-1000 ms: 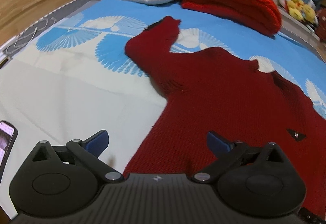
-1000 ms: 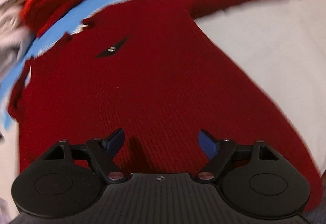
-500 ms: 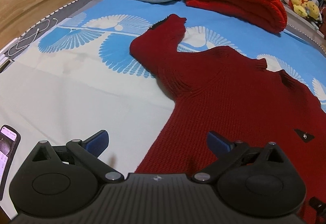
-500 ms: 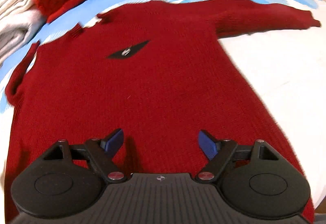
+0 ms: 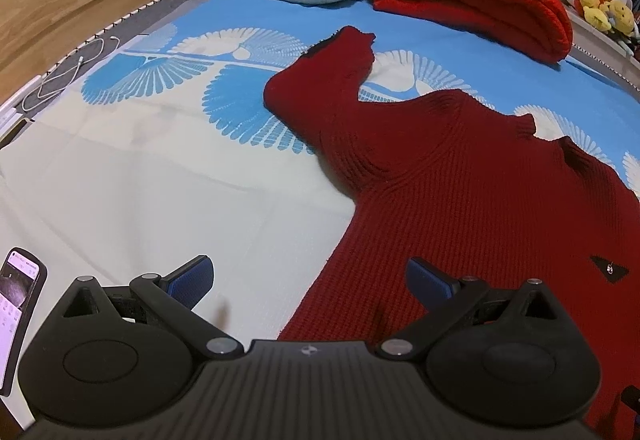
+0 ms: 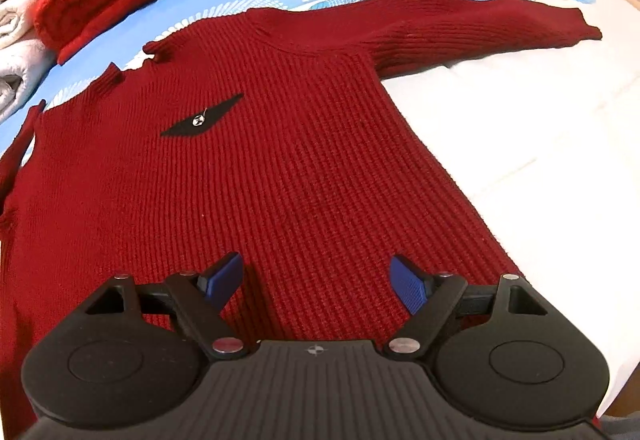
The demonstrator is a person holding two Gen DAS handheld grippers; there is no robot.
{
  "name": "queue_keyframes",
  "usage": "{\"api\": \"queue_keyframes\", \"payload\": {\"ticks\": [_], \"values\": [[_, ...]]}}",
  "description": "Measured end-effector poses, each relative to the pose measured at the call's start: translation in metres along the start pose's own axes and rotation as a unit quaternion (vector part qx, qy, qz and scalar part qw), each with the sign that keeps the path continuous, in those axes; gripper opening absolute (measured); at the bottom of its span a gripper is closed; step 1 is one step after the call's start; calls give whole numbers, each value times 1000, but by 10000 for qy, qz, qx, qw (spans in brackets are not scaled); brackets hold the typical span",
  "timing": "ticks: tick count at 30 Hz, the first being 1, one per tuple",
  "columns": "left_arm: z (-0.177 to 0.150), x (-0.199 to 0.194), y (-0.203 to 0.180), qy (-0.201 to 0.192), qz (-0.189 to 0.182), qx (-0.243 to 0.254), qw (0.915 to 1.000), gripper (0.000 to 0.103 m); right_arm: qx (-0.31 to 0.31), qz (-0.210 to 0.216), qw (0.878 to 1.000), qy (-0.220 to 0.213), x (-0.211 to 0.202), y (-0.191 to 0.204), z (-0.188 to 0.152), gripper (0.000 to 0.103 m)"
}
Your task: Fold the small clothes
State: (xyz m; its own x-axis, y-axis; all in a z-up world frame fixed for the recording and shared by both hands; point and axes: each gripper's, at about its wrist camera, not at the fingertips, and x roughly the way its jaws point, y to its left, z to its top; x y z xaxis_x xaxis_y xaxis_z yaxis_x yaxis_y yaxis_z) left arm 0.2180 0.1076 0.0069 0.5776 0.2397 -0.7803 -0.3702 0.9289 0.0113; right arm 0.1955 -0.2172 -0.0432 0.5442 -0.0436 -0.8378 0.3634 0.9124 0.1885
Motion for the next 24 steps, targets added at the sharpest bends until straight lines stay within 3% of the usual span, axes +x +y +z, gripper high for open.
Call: {"api": "queue_keyframes", "payload": {"ticks": [5,10,16,20,22,24], "values": [[11,-19,9,-306,-323,-31,9990,102,90,-19,9999,88,2,-1,6,82],[69,-15,12,-796,-259,-190,9963,102,279,12,9994,178,4,-3,12,84],[149,52,-19,-474,-104,3,9988,102,150,36,9996,222,5,-3,14,84],[177,109,-44,32,105,53,9999,102,8,-5,9998,223,8,1,16,85],[181,133,-48,197,121,-214,9995,85,-100,-33,9997,217,9,4,17,85],[178,151,-45,391,-19,-341,9987,22,-195,-44,9996,214,11,5,18,85]]}}
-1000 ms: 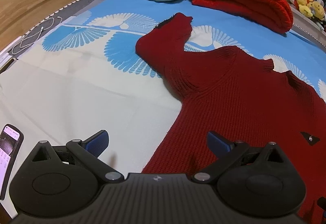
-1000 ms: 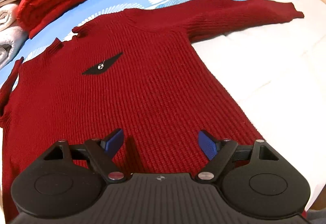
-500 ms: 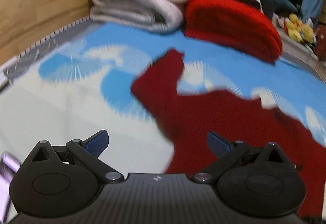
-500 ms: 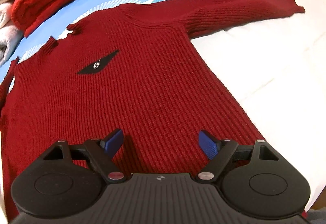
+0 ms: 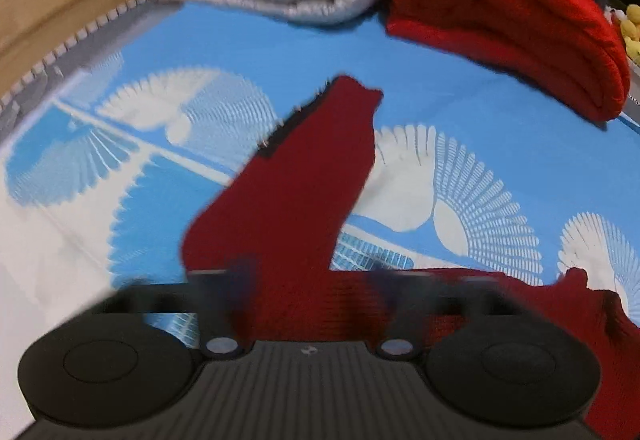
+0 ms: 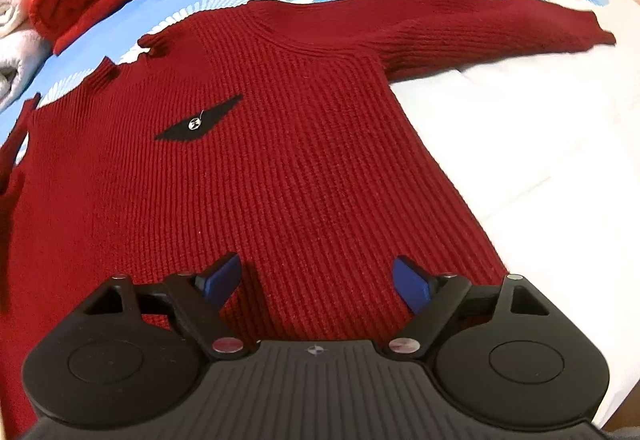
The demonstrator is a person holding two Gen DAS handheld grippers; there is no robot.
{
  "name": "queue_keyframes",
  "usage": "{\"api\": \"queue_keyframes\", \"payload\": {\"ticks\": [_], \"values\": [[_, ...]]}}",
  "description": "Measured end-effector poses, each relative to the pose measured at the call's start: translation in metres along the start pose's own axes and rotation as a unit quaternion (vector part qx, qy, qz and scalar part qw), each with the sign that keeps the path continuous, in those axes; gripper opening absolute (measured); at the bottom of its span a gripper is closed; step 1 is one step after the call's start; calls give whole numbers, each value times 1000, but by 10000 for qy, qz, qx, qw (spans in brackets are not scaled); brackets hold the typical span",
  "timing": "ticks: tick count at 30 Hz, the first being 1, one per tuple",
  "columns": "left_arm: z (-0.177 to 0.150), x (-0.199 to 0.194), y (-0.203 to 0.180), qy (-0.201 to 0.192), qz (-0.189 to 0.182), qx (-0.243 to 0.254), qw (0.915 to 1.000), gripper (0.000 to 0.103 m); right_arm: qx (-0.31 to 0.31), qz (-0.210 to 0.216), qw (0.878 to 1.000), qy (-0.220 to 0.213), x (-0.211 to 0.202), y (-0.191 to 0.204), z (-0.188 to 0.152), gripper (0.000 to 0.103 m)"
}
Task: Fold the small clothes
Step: 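Grasp the buttoned sleeve cuff with the left gripper and lift it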
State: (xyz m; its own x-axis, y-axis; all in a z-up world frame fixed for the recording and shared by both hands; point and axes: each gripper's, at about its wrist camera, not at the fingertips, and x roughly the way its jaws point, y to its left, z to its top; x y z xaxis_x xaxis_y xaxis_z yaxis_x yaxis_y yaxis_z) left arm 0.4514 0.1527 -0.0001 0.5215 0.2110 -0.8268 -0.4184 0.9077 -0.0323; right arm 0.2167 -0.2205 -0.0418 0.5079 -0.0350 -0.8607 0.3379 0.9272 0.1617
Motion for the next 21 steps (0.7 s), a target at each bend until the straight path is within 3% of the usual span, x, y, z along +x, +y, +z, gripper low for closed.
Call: {"api": "queue_keyframes", "payload": {"ticks": [1,3,4,5,7,9,11,13,14,15,16,17,18,21], "values": [[-1,8,5,130,-42,-52,9999,14,-47,-6,10000,-8,0,0,0,85],[-3,11,20,75,-140,-148,9998,13,-123,-15,9999,-11,1,0,1,85],[-5,8,34,26,-203,-304,9993,6,-130,-9,9999,-3,1,0,2,85],[-7,3,51,35,-248,-592,9979,0,-121,1,9999,5,0,0,2,85],[-15,-8,102,134,-348,-1503,9879,0,-77,28,10000,8,-1,-2,3,84],[-29,-12,149,250,-127,-2054,9783,0,9,81,10000,20,-3,-4,4,84],[-38,-13,177,256,288,-1862,9818,0,107,139,9998,46,-4,-5,4,84],[-36,-20,190,257,30,-1673,9856,3,184,168,9997,68,-5,-4,3,84],[-32,-25,190,258,-212,-1718,9846,13,182,203,9996,69,-6,-2,2,84],[-27,-30,187,234,-411,-1708,9842,35,163,240,9996,74,-7,1,1,84],[-21,-34,177,148,-513,-1615,9854,50,135,270,9995,82,-7,4,0,84],[-14,-37,163,47,-482,-1491,9876,82,106,282,9995,84,-7,7,-1,84],[-7,-40,146,-93,-355,-1372,9899,94,86,274,9996,83,-7,10,-2,84],[10,-36,95,-424,-241,-990,9939,94,5,237,9997,100,-5,17,-4,84]]}}
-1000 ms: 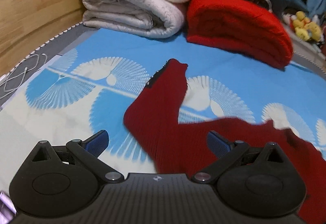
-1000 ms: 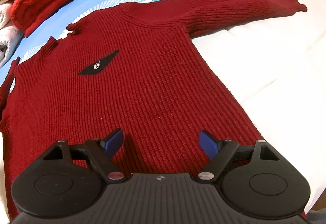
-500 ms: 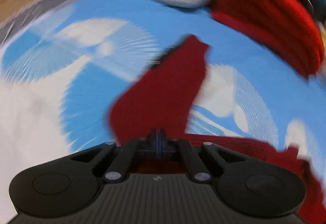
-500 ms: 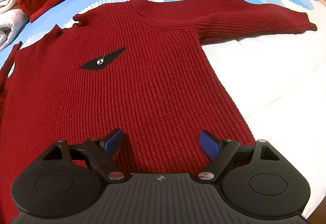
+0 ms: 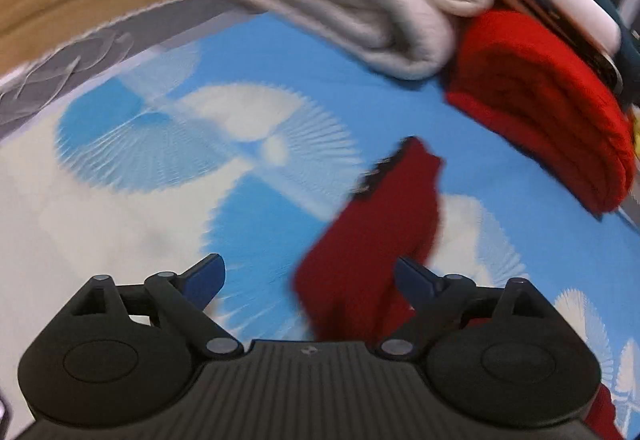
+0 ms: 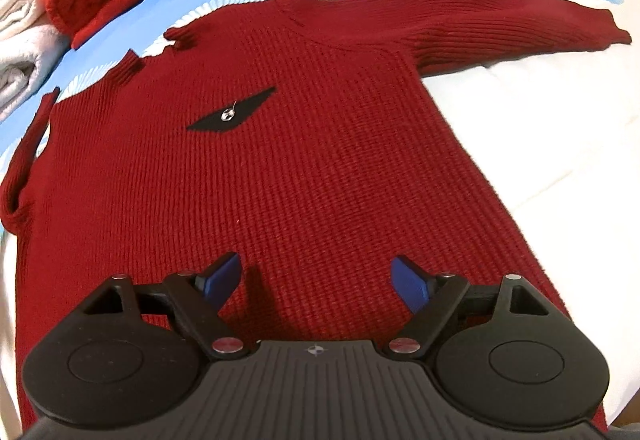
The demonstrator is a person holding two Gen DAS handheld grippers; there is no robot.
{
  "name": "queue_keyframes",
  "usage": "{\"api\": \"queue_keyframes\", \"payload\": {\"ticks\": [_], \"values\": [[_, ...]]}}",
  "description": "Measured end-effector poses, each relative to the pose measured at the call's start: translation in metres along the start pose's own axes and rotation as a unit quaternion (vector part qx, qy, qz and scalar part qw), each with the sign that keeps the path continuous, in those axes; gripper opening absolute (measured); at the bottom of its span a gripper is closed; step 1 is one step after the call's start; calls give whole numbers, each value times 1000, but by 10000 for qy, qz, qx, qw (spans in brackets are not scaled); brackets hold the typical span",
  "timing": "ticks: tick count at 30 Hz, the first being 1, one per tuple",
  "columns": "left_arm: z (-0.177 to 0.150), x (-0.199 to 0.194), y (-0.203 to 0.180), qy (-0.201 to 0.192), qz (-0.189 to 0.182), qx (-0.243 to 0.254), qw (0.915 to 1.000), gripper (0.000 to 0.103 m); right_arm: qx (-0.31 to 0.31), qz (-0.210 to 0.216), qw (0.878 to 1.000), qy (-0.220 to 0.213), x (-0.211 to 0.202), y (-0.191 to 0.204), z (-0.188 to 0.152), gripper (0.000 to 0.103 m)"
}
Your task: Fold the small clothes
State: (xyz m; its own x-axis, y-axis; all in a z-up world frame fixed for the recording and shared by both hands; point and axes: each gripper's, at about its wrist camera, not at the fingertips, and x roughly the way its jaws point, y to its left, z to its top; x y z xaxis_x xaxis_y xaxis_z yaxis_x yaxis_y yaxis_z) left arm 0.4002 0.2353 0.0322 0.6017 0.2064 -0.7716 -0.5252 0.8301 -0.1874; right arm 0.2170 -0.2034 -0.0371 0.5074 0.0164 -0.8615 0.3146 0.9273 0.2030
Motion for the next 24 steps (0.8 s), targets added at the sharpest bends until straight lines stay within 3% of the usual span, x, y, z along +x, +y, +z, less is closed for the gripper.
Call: {"api": "queue_keyframes", "payload": {"ticks": [5,10,11,12,13,15,18,20,21,22,23,24], "values": [[-5,57,-65,334,52,286,9990,94,-132,-91,9999,-13,6,2,3,84],[-15,110,-87,850,-56,361,9957,74,-258,-96,9996,-12,9,0,9,84],[-18,113,-89,815,-35,488,9955,49,-247,-94,9997,-11,9,-1,10,84],[-20,114,-89,753,73,598,9953,18,-254,-120,9996,-19,10,-2,10,84],[-19,114,-82,722,13,564,9958,15,-300,-142,9994,-25,10,-1,10,84],[-13,104,-51,682,-265,-66,9973,13,-388,-153,9991,-24,9,1,9,84],[-15,72,24,513,-488,-1028,9922,13,-367,-55,9993,-21,6,1,8,83],[-27,59,88,707,-386,-1857,9793,14,-272,6,9996,-39,2,-1,9,83],[-37,58,121,932,-413,-2361,9664,15,-220,26,9997,-43,0,-2,9,83],[-50,56,152,1176,-486,-2936,9474,15,-167,66,9998,-46,-1,-3,10,83],[-62,53,174,1334,-530,-3228,9355,16,-125,102,9999,-57,-3,-3,11,83],[-67,48,185,1381,-500,-3240,9346,18,-102,131,9998,-69,-4,-3,11,83]]}}
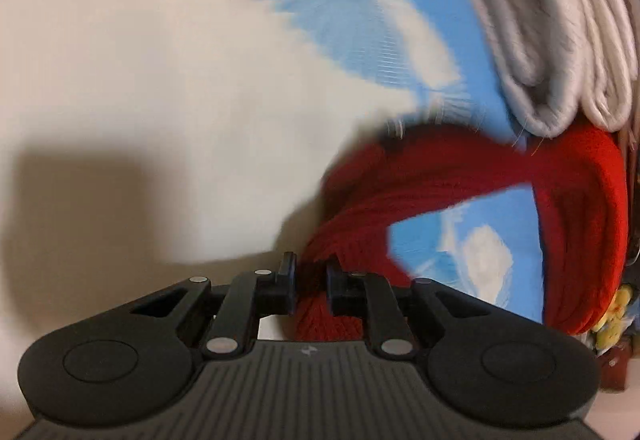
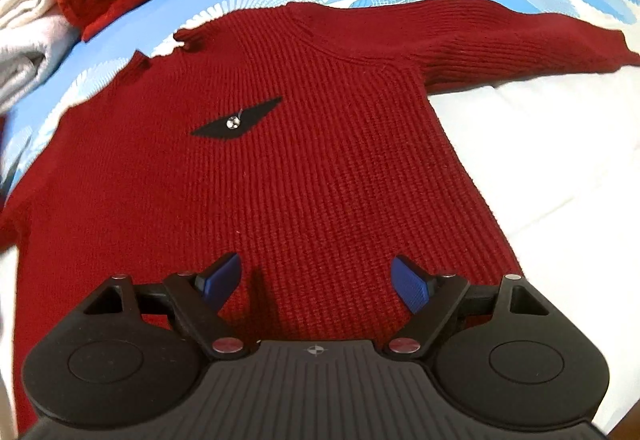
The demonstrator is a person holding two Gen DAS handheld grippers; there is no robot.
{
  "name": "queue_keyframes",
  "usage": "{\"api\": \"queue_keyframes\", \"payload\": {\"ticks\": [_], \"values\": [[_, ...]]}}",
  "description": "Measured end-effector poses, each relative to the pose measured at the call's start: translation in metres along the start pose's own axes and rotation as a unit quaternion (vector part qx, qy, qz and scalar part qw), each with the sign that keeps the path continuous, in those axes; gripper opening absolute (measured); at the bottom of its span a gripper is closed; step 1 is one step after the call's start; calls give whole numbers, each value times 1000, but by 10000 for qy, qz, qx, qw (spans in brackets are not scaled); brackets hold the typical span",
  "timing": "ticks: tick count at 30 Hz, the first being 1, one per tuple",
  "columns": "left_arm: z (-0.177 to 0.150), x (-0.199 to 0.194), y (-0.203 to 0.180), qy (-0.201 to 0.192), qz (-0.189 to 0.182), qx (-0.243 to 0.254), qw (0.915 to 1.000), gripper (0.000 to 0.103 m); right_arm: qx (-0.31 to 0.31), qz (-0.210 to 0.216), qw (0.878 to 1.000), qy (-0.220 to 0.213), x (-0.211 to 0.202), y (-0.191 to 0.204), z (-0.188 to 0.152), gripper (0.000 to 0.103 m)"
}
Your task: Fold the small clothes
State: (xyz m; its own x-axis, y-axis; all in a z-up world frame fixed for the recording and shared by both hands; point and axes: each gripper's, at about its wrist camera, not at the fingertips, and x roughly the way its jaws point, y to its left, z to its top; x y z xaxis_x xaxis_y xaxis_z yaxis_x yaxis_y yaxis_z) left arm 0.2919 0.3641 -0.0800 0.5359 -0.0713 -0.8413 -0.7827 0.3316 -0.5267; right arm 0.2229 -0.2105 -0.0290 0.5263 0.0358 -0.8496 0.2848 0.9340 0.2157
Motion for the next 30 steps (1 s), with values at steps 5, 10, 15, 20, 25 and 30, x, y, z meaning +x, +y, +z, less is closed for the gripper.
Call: {"api": "queue_keyframes", "payload": {"ticks": [5,10,15,20,25,30], "values": [[-2,-23,28,-174,151,-183,9996,45,-53,78,9999,-68,-4,8,-1,83],[15,-35,44,-621,-110,-427,9971,86,-138,-24,9999,-50,2,14,-4,83],[42,-34,73,-654,-576,-1323,9874,86,33,-213,9997,80,13,11,-4,83],[49,-33,68,-721,-583,-1321,9869,86,-86,-173,9998,76,14,18,-7,84],[38,-42,55,-1187,55,-660,9907,20,-144,-157,9997,76,14,21,-9,84],[21,-70,29,-1716,213,-268,9846,18,-26,-128,9999,87,12,14,-6,83]]}}
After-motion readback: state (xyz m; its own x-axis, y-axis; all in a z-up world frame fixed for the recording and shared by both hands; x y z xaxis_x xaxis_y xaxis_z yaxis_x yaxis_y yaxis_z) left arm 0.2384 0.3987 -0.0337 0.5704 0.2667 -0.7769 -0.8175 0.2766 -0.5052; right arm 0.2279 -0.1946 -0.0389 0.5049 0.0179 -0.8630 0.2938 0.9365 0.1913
